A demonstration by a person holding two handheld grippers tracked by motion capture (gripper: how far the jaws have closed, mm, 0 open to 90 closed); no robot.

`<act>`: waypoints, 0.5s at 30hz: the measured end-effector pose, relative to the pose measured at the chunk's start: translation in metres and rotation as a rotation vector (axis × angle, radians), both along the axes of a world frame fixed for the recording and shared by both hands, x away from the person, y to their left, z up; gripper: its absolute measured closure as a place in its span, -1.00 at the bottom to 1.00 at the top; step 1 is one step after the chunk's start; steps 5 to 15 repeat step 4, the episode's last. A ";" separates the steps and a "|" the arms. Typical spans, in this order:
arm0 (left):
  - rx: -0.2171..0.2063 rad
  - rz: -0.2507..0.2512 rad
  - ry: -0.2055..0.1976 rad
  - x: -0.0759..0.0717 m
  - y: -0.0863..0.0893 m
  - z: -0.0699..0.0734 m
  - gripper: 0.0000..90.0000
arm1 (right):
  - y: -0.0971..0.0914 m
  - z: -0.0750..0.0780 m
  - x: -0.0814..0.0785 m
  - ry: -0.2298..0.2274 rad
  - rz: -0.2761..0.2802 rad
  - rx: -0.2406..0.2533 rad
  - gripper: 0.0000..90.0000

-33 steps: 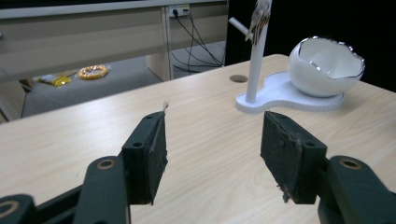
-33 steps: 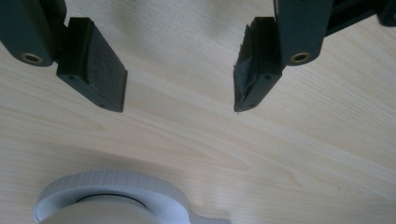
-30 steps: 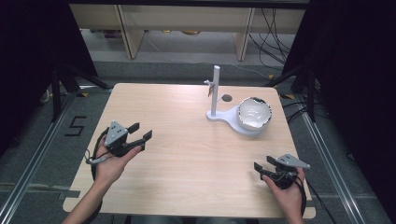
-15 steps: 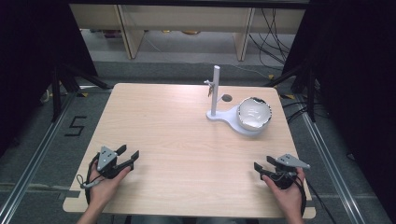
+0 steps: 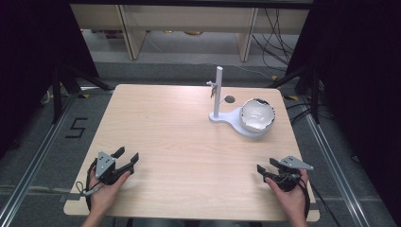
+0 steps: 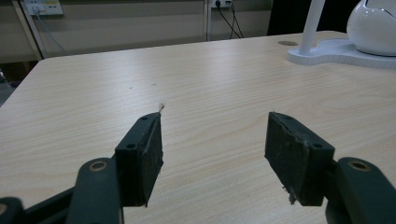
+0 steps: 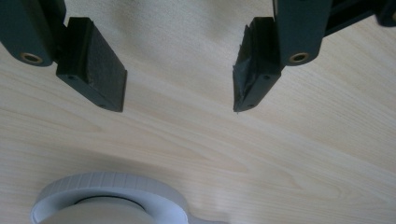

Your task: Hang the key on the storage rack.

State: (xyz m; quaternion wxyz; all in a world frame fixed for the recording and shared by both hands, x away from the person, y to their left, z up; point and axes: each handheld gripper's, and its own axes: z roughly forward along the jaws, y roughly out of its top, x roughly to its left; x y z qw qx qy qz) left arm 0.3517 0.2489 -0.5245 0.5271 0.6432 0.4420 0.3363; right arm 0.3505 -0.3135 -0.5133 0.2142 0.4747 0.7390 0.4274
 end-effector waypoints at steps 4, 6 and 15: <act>0.011 0.023 0.004 -0.001 0.000 0.001 -0.27 | 0.000 -0.001 -0.001 -0.008 -0.024 0.005 -0.20; 0.011 0.023 0.004 -0.001 0.000 0.001 -0.27 | 0.000 -0.001 -0.001 -0.008 -0.024 0.005 -0.20; 0.011 0.023 0.004 -0.001 0.000 0.001 -0.27 | 0.000 -0.001 -0.001 -0.008 -0.024 0.005 -0.20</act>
